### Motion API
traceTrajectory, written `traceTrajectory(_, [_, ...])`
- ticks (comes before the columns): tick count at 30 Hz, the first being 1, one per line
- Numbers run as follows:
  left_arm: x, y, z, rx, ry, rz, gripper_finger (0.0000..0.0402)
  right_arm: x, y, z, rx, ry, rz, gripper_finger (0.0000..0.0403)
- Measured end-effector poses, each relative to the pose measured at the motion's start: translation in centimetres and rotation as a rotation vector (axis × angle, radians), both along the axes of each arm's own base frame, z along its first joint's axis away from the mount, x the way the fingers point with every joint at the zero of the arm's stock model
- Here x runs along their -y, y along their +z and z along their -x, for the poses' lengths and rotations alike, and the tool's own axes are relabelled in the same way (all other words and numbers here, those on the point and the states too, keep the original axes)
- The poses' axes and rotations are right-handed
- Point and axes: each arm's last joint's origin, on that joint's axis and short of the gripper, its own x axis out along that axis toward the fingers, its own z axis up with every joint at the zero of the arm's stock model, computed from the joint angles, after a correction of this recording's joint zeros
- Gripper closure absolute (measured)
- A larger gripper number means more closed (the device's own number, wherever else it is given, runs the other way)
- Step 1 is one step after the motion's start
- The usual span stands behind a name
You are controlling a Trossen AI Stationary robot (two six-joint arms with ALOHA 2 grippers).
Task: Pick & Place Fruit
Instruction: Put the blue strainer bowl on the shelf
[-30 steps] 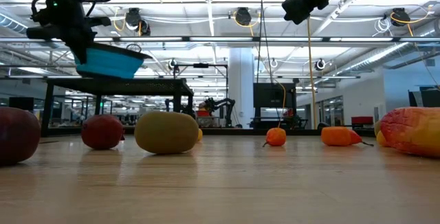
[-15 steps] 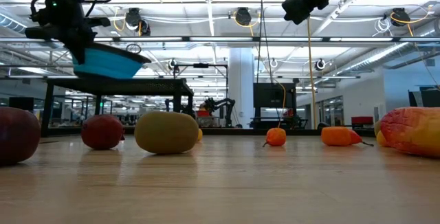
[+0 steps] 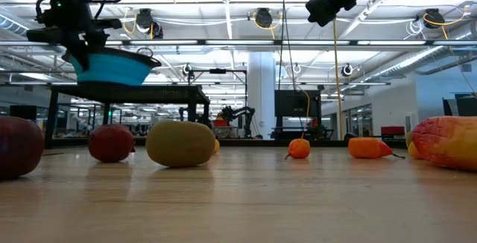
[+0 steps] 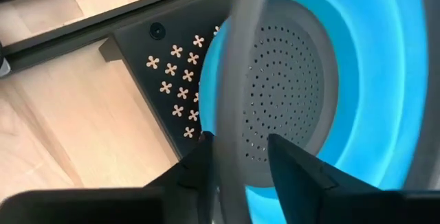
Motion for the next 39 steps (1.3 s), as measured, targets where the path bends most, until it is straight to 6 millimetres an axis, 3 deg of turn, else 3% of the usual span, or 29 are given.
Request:
traceTrajectory(11, [0.1,0.0,-0.2,-0.015,-0.103,0.037,0.0172,0.0,0.0,0.0,0.002,0.000,-0.001,0.0207])
traceTrajectory(20, [0.4,0.2,0.1,-0.003,-0.147,0.036,0.0116,0.0,0.0,0.0,0.001,0.000,0.000,0.0207])
traceTrajectory(39, [1.2,2.4,1.4,0.122,-0.275,-0.158,0.0093,0.0,0.0,0.0,0.000,0.000,0.000,0.0210])
